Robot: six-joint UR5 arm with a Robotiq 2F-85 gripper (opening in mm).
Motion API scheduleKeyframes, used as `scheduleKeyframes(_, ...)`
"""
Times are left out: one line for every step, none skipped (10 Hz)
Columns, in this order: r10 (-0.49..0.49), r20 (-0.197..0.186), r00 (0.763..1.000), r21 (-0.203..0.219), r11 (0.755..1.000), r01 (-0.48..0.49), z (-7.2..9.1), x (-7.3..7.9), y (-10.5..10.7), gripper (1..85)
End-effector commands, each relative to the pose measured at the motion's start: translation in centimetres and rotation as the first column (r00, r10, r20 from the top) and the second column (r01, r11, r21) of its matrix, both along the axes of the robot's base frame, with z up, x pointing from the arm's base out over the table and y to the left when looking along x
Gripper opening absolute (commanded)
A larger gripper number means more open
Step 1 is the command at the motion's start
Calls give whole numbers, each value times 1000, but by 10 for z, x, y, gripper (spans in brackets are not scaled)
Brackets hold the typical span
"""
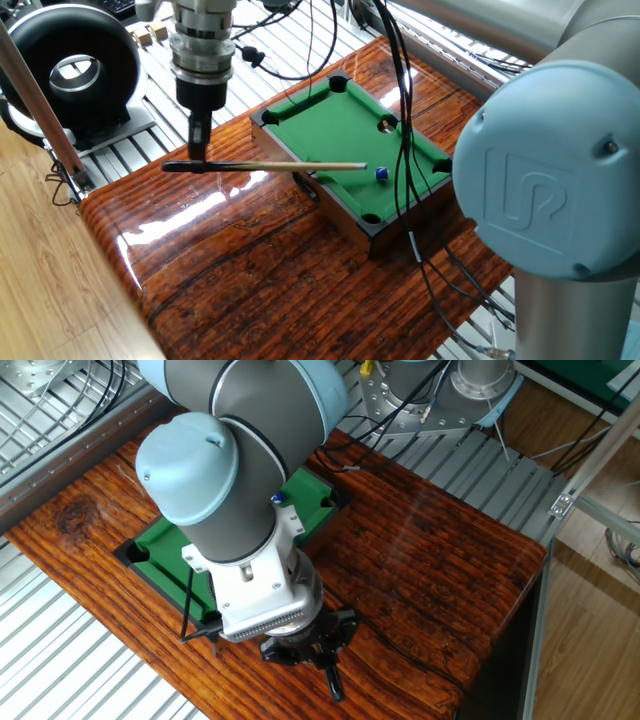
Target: Hit the pool ball
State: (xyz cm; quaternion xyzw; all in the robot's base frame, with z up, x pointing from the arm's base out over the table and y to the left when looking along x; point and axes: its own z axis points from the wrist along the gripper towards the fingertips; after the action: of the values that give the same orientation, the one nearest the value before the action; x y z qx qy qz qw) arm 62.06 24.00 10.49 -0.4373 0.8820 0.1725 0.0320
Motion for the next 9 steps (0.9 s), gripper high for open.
scheduleKeyframes(-26,-20,999,30,999,26,5,-3,8,10)
scheduleKeyframes(-27,-21,999,20,999,27,4,-3,6,10)
scheduleKeyframes(-26,-32,999,17,1000,27,2,-6,4,10)
scheduleKeyframes(-23,-43,999,21,999,24,-2,-9,3,10)
scheduleKeyframes(6,-61,998,13,1000,-5,-6,-16,-4,10)
scheduleKeyframes(57,-88,995,43,998,-53,-2,-29,1,10)
scheduleKeyframes(77,-103,992,82,994,-69,6,-38,14,10)
scheduleKeyframes(75,-101,992,58,996,-70,4,-42,12,10)
scheduleKeyframes(78,-98,992,42,996,-74,-1,-43,8,10)
